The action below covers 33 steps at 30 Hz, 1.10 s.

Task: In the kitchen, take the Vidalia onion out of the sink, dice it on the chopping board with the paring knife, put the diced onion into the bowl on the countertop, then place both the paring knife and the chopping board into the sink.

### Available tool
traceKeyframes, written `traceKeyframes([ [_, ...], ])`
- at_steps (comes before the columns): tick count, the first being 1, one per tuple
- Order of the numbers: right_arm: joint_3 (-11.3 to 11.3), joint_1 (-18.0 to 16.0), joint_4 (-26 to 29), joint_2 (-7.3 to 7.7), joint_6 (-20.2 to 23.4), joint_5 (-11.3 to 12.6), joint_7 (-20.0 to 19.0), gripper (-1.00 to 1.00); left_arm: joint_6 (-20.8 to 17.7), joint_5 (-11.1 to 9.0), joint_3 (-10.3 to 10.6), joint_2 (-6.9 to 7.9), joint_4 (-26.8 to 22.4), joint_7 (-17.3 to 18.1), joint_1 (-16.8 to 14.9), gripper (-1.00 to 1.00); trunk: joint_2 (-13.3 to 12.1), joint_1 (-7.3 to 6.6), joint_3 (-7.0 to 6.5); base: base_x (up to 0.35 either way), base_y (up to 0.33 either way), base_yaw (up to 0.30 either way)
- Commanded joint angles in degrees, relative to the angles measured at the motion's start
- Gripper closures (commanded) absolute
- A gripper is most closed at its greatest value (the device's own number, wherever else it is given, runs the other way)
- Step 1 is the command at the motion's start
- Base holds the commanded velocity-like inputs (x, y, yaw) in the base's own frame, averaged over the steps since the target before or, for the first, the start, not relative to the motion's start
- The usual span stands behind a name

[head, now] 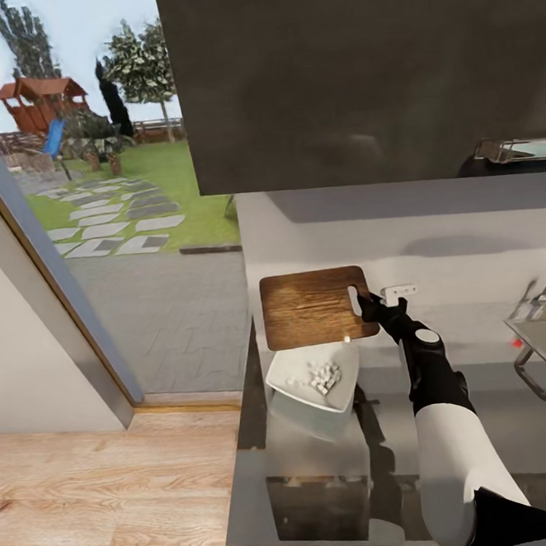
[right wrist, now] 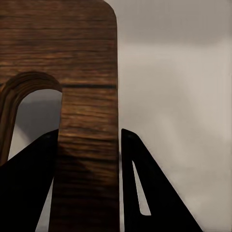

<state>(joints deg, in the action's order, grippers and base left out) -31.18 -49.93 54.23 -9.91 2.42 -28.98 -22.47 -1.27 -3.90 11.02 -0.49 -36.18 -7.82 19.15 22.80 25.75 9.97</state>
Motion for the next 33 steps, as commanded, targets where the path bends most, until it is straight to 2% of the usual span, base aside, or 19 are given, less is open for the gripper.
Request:
traceKeyframes([
  [1,-0.29,-0.08,0.06,-0.09,0.22,-0.28,-0.47,1.0,-0.13,-0.41,0.31,0.05,-0.14,-0.44,0.01,-1.0,0.12,0.04,0.11,0.0,0.004,0.0],
  [22,-0.37,-0.08,0.51,-0.09,0.47,-0.45,-0.01,1.0,-0.13,-0.41,0.4,0.05,-0.07,-0.43,0.04,-1.0,0.12,0.04,0.11,0.0,-0.002,0.0],
  [33,-0.38,-0.08,1.69,-0.09,0.89,-0.46,0.05,1.0,-0.12,-0.32,0.4,0.05,0.67,-0.35,0.05,-1.0,0.12,0.04,0.11,0.0,-0.204,0.0],
])
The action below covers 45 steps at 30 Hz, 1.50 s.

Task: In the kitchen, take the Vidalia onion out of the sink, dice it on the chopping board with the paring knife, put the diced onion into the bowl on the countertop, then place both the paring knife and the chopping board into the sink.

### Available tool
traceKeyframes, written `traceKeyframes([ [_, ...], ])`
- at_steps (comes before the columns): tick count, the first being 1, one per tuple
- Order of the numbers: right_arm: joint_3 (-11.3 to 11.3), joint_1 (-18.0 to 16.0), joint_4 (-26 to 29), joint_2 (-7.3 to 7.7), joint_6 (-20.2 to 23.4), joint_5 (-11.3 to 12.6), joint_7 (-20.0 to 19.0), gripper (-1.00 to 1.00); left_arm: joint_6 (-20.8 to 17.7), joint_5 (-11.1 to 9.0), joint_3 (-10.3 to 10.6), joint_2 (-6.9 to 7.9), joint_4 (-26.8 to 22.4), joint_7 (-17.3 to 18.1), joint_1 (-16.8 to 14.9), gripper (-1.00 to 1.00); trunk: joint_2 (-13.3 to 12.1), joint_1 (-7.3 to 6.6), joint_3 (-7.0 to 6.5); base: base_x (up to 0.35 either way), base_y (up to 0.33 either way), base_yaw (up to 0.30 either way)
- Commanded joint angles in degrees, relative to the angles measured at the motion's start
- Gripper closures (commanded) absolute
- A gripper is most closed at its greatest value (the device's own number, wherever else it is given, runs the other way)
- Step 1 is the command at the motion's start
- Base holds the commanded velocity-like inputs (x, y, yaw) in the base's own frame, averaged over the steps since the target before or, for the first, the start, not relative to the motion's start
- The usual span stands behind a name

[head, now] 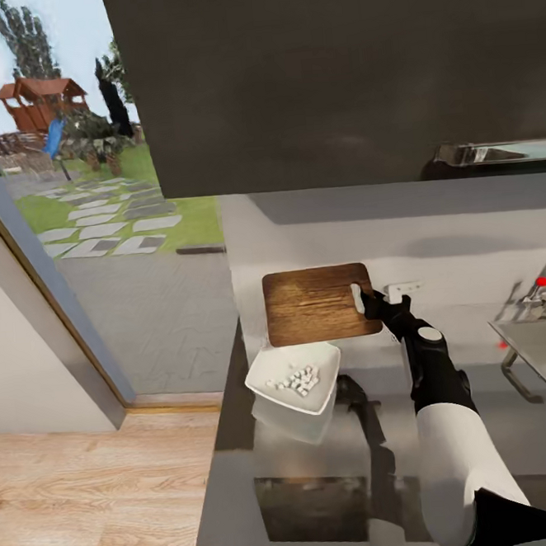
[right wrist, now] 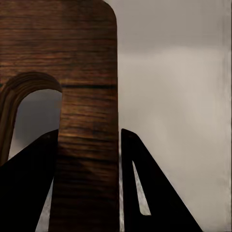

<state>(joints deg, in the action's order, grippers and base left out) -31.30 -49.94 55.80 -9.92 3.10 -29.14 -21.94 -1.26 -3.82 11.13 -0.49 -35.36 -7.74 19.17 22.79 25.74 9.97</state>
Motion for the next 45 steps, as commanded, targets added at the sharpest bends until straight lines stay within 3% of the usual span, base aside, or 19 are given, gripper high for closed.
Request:
traceKeyframes([
  [1,-0.25,-0.07,0.4,-0.08,0.31,-0.3,-0.47,1.0,-0.12,-0.4,0.3,0.05,-0.15,-0.46,0.01,-1.0,0.13,0.04,0.11,0.0,-0.28,0.0],
  [23,-0.16,-0.07,1.41,-0.08,2.04,-0.27,-0.47,1.0,-0.13,-0.4,0.28,0.05,0.12,-0.44,-0.01,-1.0,0.13,0.04,-1.26,-0.085,-0.264,-0.102],
  [45,-0.13,-0.07,1.27,-0.08,2.01,-0.37,-0.34,1.0,-0.07,-0.4,0.3,0.05,0.21,-0.44,0.01,-1.0,0.13,0.04,-1.31,-0.005,-0.176,-0.004],
])
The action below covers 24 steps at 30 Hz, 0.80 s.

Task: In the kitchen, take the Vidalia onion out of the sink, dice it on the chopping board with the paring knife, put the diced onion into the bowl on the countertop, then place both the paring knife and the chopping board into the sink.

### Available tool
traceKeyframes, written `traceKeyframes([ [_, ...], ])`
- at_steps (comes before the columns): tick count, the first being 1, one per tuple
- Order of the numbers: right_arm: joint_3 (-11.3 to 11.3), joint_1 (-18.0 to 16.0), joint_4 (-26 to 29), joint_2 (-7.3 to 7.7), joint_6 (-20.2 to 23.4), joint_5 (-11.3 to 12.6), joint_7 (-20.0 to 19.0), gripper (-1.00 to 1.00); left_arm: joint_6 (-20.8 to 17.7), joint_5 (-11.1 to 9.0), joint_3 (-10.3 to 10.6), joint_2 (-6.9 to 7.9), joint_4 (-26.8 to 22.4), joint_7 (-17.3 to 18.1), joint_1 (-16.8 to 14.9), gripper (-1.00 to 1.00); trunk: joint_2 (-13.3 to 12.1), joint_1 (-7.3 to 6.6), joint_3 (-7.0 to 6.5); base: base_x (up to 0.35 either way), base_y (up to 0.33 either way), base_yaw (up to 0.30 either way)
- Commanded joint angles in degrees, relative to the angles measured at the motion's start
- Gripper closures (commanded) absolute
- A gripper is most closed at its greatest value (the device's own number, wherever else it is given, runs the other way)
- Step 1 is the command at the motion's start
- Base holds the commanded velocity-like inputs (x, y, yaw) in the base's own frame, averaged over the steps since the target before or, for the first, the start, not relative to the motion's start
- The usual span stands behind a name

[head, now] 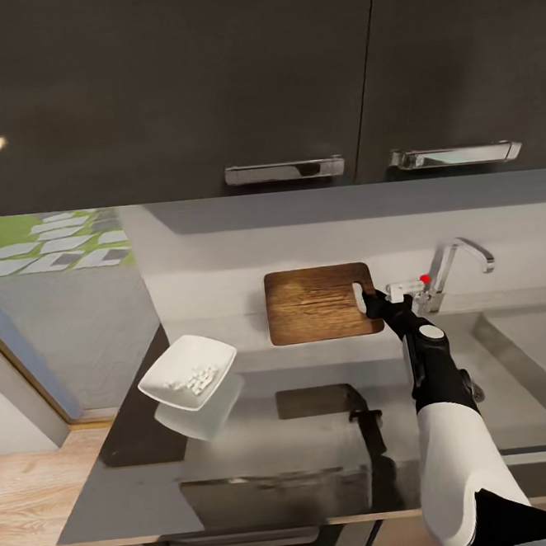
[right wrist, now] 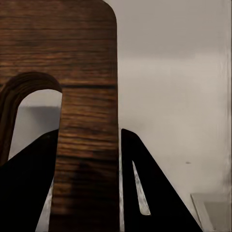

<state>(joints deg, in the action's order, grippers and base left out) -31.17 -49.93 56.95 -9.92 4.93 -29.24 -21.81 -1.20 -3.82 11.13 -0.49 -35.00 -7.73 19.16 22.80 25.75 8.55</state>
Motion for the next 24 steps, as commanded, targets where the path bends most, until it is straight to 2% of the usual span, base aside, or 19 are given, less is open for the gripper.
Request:
traceKeyframes([
  [1,-0.27,-0.08,0.11,-0.08,0.21,-0.28,-0.42,1.0,-0.12,-0.4,0.29,0.05,-0.15,-0.44,0.03,-1.0,0.12,0.04,0.11,0.0,-0.257,0.0],
  [4,-0.32,-0.08,0.1,-0.08,0.25,-0.39,0.26,1.0,-0.12,-0.4,0.29,0.05,-0.11,-0.38,0.01,-1.0,0.12,0.04,0.11,0.0,-0.26,0.0],
  [7,-0.44,-0.08,0.11,-0.08,0.78,-0.37,4.48,1.0,-0.12,-0.4,0.29,0.05,-0.05,-0.36,0.0,-1.0,0.12,0.04,0.11,0.0,-0.266,0.0],
  [9,-0.45,-0.08,0.1,-0.08,4.03,-0.29,6.41,1.0,-0.12,-0.36,0.29,0.05,0.29,-0.35,0.0,-1.0,0.12,0.04,0.11,0.0,-0.271,0.0],
  [13,-0.47,-0.08,0.1,-0.08,7.56,-0.24,7.27,1.0,-0.12,-0.37,0.29,0.05,0.66,-0.29,0.01,-1.0,0.12,0.04,0.11,0.0,-0.283,0.0],
  [24,-0.38,-0.08,0.09,-0.08,8.56,-0.21,8.79,1.0,-0.12,-0.35,0.29,0.05,0.73,-0.3,0.01,-1.0,0.12,0.04,0.11,-0.041,-0.301,0.0],
])
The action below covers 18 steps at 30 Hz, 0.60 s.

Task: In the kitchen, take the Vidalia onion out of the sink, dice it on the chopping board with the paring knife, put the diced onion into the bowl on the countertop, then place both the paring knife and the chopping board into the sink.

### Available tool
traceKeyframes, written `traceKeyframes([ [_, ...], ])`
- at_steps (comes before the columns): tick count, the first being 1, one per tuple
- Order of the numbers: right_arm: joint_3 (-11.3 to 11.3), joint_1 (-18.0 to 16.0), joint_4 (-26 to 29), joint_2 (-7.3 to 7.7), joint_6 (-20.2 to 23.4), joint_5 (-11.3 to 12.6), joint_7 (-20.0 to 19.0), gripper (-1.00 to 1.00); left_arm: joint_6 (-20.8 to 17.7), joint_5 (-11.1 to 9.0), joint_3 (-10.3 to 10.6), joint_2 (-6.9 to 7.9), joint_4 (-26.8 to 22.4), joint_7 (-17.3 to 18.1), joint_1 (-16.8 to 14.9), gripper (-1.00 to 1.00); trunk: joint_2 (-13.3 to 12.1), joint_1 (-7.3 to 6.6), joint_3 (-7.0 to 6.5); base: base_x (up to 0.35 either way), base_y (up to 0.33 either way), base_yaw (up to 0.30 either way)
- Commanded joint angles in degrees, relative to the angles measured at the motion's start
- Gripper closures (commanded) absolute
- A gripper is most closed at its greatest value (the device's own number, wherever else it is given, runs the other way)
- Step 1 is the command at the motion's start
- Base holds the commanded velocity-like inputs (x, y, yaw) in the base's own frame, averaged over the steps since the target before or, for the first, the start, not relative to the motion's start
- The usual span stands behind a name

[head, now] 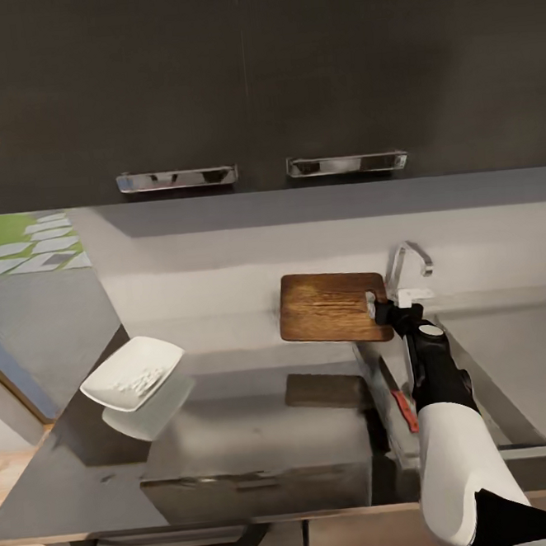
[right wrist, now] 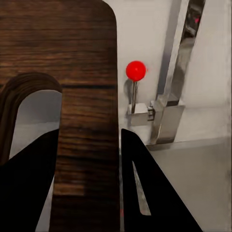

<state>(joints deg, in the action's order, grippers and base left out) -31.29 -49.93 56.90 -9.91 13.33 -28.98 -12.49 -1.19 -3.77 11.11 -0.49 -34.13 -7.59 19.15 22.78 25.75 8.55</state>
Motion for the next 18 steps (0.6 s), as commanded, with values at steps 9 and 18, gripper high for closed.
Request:
traceKeyframes([
  [9,-0.18,-0.08,0.1,-0.08,0.98,-0.4,-0.41,1.0,-0.11,-0.45,0.29,0.05,-0.15,-0.41,0.02,-1.0,0.13,0.03,0.11,-0.163,-0.285,0.0],
  [18,-0.09,-0.08,-0.14,-0.08,1.08,-0.37,-0.41,1.0,-0.07,-0.45,0.23,0.05,-0.15,-0.33,0.02,-1.0,0.13,0.03,-0.3,-0.16,-0.207,-0.127],
])
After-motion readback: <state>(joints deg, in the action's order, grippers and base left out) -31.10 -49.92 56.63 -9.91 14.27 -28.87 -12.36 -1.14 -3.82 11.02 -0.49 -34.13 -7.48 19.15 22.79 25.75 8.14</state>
